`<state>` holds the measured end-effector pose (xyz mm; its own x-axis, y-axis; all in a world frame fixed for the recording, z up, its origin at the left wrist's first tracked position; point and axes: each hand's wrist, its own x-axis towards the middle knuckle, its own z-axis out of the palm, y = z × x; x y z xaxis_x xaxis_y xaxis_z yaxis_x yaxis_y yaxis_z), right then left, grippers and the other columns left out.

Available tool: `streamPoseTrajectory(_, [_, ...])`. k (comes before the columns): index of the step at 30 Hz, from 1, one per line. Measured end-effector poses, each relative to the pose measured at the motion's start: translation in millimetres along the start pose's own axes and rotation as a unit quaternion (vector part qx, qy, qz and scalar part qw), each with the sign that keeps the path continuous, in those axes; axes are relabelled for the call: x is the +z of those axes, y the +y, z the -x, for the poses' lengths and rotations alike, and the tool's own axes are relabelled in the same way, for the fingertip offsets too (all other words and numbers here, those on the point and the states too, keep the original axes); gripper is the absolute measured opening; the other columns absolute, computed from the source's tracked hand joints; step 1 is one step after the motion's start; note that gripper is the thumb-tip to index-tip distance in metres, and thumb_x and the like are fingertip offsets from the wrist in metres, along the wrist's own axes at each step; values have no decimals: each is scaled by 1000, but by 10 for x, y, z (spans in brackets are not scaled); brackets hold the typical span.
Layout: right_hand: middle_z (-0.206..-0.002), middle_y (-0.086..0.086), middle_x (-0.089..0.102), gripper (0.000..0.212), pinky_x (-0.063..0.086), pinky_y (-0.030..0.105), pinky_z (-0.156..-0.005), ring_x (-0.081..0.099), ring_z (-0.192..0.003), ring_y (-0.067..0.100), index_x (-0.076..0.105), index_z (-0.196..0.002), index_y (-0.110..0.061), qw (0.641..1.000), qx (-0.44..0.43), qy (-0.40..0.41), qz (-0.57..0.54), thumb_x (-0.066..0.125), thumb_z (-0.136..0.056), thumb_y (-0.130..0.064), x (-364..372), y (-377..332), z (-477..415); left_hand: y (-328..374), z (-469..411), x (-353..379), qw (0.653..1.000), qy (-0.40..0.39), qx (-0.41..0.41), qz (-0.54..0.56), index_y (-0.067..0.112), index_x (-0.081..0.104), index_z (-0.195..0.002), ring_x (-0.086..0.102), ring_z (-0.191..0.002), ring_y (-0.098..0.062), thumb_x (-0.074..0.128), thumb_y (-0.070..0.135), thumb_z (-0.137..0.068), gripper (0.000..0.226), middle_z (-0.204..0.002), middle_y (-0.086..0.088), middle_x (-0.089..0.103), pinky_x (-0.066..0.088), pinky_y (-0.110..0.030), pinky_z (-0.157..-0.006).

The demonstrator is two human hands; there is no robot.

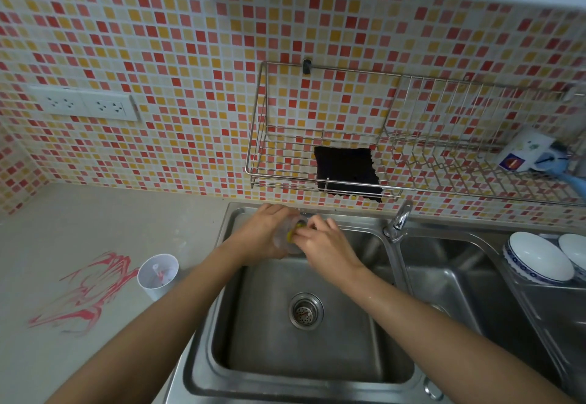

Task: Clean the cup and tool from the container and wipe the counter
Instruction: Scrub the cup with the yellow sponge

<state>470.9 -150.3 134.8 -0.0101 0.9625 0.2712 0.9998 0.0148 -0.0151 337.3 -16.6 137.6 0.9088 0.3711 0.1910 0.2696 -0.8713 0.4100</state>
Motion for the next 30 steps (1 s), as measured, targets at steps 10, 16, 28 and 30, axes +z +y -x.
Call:
streamPoseTrajectory(10, [-103, -12, 72, 26, 47, 36, -76, 48, -88, 17, 73, -107, -25, 998, -29, -3, -58, 72, -83, -14, -115, 186, 3, -11, 37, -91, 999, -34, -28, 4, 31, 44, -138, 42, -129, -11, 82, 42, -70, 78, -141, 12, 49, 38, -36, -111])
streamPoseTrajectory(16, [-116, -10, 68, 25, 45, 26, -84, 48, -92, 19, 71, -114, -19, 974, 15, -5, -227, 64, -90, -16, -24, 12, 160, -38, 37, -212, 997, -75, -25, -7, 28, 44, -141, 41, -132, -13, 82, 41, -72, 80, -143, 9, 48, 37, -31, -110])
streamPoseTrajectory(28, [-108, -3, 68, 17, 50, 28, -85, 56, -89, 23, 70, -103, -13, 986, -107, 129, -22, 62, -88, -10, -165, 195, 131, 28, 15, -212, 973, -70, -86, 201, 25, 27, -148, 42, -132, -13, 85, 41, -63, 104, -145, 5, 44, 40, -33, -109])
streamPoseTrajectory(30, [-108, -3, 67, 19, 50, 31, -83, 55, -89, 24, 70, -103, -13, 985, -105, 139, -21, 67, -84, -7, -175, 170, 99, 94, 9, -152, 982, -26, -83, 166, 21, 24, -147, 39, -130, -10, 89, 45, -61, 110, -145, 5, 38, 39, -28, -107])
